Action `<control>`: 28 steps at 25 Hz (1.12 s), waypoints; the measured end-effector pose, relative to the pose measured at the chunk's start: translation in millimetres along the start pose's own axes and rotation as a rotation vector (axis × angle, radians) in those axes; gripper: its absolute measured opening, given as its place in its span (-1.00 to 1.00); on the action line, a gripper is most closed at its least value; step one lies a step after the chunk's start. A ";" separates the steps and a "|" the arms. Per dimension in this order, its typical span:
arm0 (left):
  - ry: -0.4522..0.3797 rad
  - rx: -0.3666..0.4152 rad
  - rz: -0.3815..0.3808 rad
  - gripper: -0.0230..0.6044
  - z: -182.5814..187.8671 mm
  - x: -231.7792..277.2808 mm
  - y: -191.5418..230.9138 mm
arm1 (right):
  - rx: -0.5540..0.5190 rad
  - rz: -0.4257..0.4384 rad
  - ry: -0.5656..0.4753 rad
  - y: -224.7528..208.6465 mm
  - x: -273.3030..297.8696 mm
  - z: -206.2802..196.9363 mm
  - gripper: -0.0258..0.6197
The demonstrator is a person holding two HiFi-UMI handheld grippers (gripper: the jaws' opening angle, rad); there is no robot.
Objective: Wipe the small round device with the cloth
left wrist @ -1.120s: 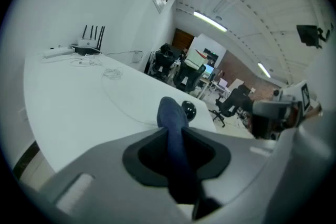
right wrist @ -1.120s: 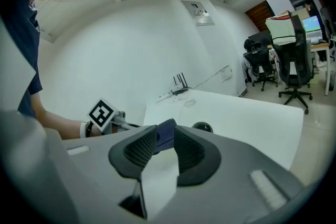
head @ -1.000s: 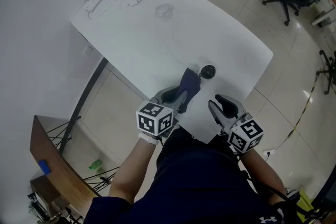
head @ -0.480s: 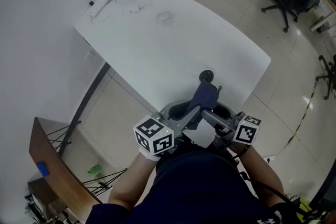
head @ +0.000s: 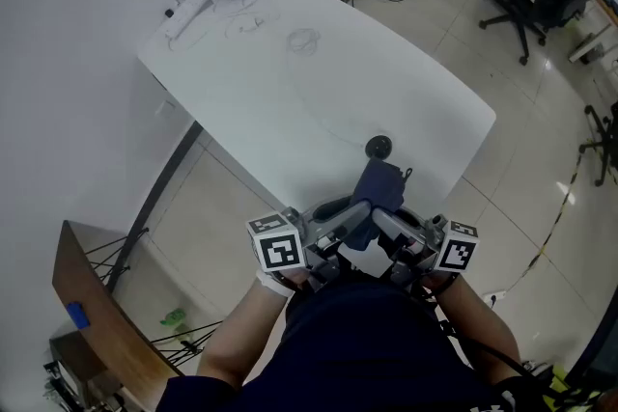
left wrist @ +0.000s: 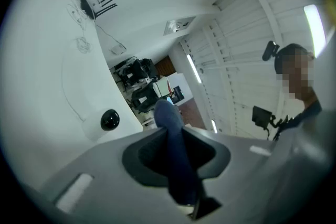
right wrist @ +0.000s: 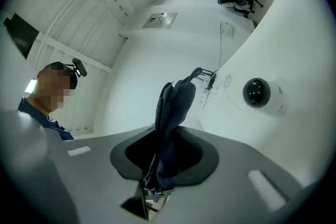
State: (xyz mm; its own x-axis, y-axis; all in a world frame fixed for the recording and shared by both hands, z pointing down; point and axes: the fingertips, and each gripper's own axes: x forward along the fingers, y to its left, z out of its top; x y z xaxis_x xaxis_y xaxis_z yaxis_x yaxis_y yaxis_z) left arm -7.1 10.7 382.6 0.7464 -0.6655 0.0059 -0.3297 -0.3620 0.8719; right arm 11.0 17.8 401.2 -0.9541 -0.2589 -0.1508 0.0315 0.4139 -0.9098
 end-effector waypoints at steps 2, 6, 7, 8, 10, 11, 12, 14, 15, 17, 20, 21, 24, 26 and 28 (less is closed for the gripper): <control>-0.002 0.031 0.043 -0.60 -3.6 3.7 12.8 | -0.030 -0.061 -0.024 -9.5 -6.2 6.7 -0.67; 0.014 0.136 0.184 -0.44 0.6 5.6 41.2 | -0.216 -0.313 -0.081 -39.1 -28.6 48.1 -0.67; 0.024 0.170 0.214 -0.45 3.4 6.8 45.7 | -0.294 -0.391 -0.072 -47.7 -35.4 60.4 -0.67; 0.044 0.222 0.247 -0.46 5.7 9.1 50.2 | -0.385 -0.468 -0.046 -56.5 -41.5 71.5 -0.67; 0.118 0.375 0.326 -0.56 7.1 16.4 61.1 | -0.602 -0.600 0.045 -73.9 -48.4 88.0 -0.67; 0.166 0.463 0.364 -0.61 6.3 21.3 67.4 | -0.719 -0.646 0.101 -81.0 -47.6 92.9 -0.67; 0.213 0.544 0.393 -0.62 4.8 27.1 73.9 | -0.830 -0.673 0.157 -86.3 -43.5 95.4 -0.67; 0.282 0.658 0.432 -0.62 1.5 39.7 88.3 | -1.015 -0.672 0.256 -89.4 -26.2 93.8 -0.67; 0.302 0.691 0.449 -0.62 0.4 45.1 97.5 | -1.088 -0.654 0.299 -87.9 -14.9 90.1 -0.67; 0.324 0.718 0.480 -0.62 -1.3 52.6 117.1 | -1.209 -0.621 0.390 -85.0 5.2 78.5 -0.67; 0.365 0.689 0.475 -0.61 -9.0 58.7 132.5 | -1.277 -0.594 0.464 -85.0 23.3 62.7 -0.67; 0.378 0.675 0.465 -0.59 -11.8 60.3 132.4 | -1.285 -0.591 0.475 -86.8 25.4 59.0 -0.67; 0.386 0.673 0.453 -0.58 -12.3 62.9 133.0 | -1.295 -0.602 0.498 -96.4 23.9 56.3 -0.67; 0.388 0.681 0.460 -0.58 -11.9 61.5 140.1 | -1.234 -0.628 0.452 -104.8 19.8 66.6 -0.67; 0.390 0.662 0.458 -0.58 -11.2 63.5 140.2 | -1.091 -0.633 0.361 -111.8 14.7 78.9 -0.67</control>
State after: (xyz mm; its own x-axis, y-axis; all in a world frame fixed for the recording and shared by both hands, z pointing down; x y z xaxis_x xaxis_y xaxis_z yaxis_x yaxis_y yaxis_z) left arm 0.4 -75.0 510.8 0.5634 -0.6115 0.5556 -0.8196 -0.4985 0.2825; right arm 17.0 -101.2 470.1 -0.7456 -0.4914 0.4501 -0.5418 0.8403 0.0199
